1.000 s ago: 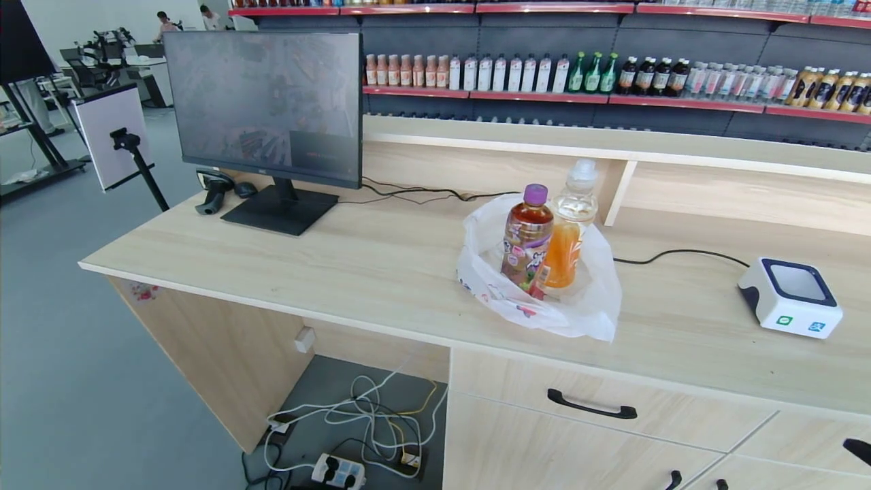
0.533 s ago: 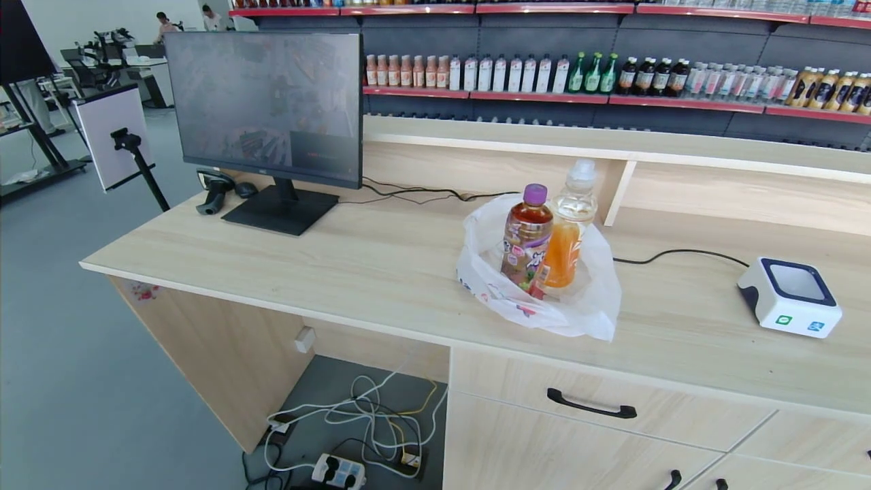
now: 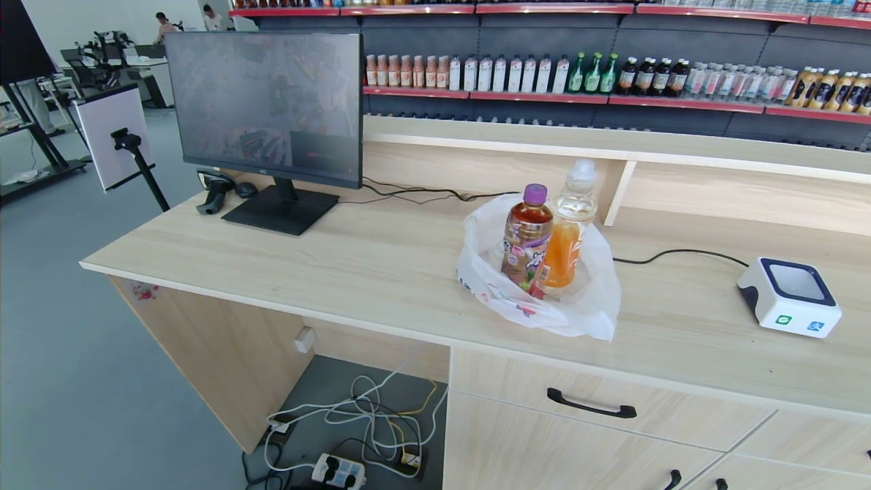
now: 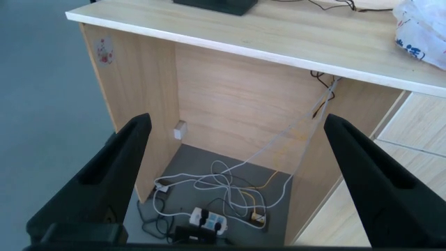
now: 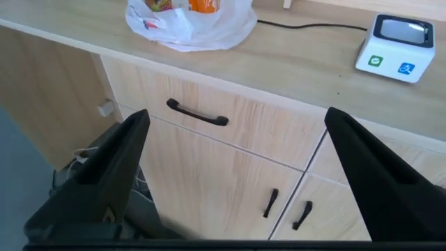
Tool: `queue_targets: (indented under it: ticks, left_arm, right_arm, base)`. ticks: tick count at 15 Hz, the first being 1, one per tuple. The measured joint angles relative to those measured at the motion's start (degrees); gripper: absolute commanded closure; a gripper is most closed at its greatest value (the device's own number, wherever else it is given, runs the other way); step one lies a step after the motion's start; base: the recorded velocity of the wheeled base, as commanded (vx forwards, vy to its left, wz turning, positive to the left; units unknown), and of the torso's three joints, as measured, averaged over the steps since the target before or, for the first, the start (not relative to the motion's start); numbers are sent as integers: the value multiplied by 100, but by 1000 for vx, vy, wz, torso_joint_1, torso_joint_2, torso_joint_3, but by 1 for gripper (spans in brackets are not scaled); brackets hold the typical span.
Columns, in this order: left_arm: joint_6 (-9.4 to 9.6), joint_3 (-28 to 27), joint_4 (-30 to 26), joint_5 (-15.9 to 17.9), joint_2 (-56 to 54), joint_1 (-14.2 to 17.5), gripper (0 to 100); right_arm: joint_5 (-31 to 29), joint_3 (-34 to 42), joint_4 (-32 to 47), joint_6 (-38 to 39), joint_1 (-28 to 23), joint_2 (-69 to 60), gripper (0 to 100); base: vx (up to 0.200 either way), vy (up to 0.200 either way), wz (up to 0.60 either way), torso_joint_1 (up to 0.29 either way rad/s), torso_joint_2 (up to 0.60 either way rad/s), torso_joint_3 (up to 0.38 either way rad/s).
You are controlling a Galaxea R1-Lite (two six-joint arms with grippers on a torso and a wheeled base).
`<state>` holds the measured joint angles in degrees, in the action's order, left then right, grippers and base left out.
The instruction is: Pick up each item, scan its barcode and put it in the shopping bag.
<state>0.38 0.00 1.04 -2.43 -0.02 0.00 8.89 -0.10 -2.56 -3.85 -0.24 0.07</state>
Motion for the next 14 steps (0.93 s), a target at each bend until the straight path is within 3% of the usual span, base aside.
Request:
queue_targets:
  ticks: [3,6,9,10,14]
  left_arm:
    - [-51,0,0,-11,0,0,0]
    - [229,0,7,2,0,0,0]
    - [38,0,-6,2,0,0,0]
    - [27,0,-6,0,0,0,0]
    - [30,0,-33,0,0,0,0]
  right_arm:
    - [-51,7,-74,798,0,-26,0]
    - [-937,10,-288,191,-2,-32,0]
    - [-1067,10,-332,-118,-2,-32,0]
    - [-1067,10,11,-129,0,-32,0]
    - [-1054,-15,43,-105,0,-32,0]
  base:
    - [0,0,0,0,0,0]
    - [0,0,0,0,0,0]
    - [0,0,0,0,0,0]
    - [0,0,0,0,0,0]
    - [0,0,0,0,0,0]
